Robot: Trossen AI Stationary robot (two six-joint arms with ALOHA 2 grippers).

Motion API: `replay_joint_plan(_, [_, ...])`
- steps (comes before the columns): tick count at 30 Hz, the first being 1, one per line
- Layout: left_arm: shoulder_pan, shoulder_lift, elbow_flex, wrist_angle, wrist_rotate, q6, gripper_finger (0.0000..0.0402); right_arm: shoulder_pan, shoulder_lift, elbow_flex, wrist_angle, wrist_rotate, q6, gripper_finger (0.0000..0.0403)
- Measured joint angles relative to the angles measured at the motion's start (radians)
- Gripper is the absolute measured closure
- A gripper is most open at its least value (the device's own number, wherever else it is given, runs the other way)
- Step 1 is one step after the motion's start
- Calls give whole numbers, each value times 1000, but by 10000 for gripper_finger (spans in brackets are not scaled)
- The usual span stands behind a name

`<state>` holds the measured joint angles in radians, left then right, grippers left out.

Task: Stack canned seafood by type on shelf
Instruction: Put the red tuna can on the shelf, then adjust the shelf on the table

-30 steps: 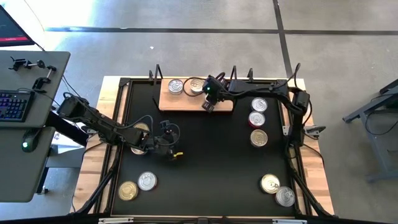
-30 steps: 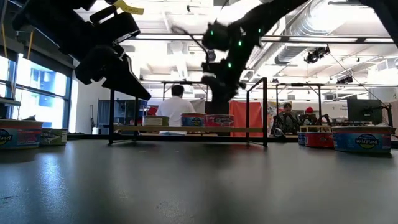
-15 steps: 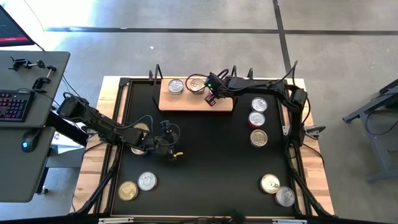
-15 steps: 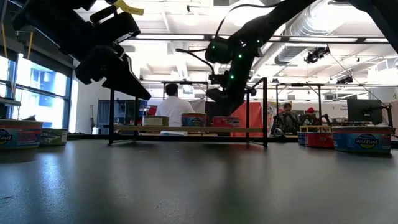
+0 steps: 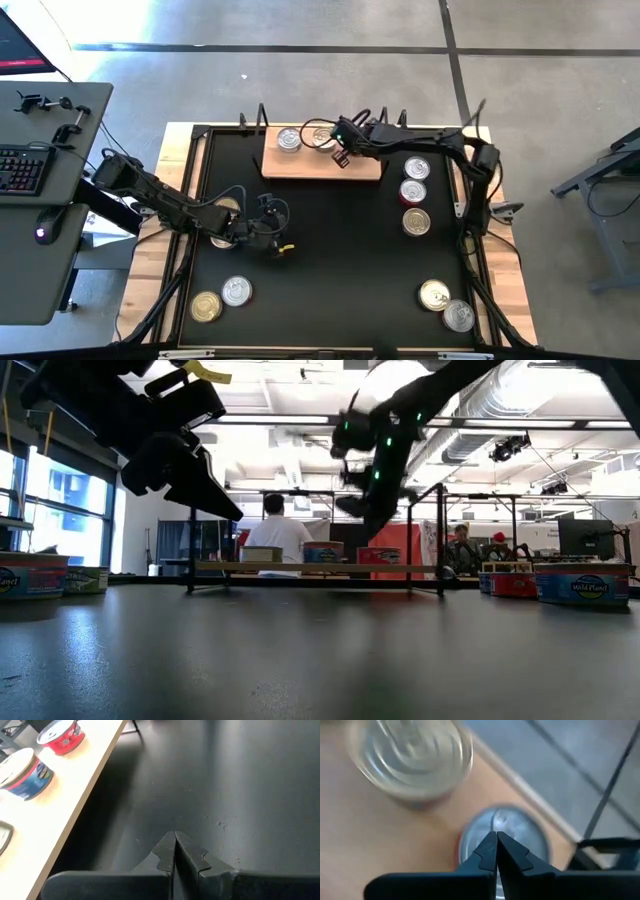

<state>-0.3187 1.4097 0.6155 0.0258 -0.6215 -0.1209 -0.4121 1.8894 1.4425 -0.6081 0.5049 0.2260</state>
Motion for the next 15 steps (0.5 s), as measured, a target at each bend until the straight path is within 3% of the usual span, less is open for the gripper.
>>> replay_joint_plan(4, [-14,0,0,-3,-37,0,401,69,-42,2,44,71,-61,403])
replay_joint_plan(15, [-56,0,0,-49,-159,-32,401,327,-161,-37,86,70,-188,403])
